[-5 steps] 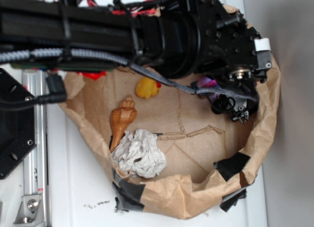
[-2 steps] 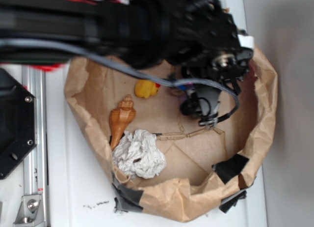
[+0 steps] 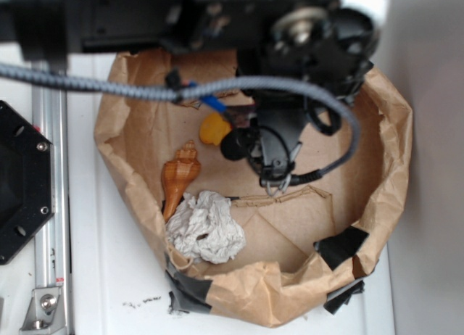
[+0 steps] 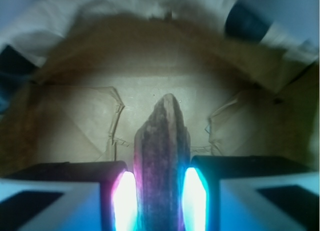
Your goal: Grab the wood chip.
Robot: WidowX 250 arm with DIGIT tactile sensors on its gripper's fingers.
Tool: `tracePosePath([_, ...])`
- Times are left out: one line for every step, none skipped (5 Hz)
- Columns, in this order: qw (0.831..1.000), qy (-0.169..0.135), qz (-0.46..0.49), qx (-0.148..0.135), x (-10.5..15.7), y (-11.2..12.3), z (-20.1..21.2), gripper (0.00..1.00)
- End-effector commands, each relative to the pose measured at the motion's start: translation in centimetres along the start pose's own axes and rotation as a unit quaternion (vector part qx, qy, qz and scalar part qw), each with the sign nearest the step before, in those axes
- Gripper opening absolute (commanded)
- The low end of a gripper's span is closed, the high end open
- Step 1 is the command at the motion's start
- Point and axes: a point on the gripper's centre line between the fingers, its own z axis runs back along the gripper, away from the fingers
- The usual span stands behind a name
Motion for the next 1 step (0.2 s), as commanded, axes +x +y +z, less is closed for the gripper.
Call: tracePosePath([1.0, -0.016, -0.022, 0.012, 0.67, -1.02, 4.25, 0.0])
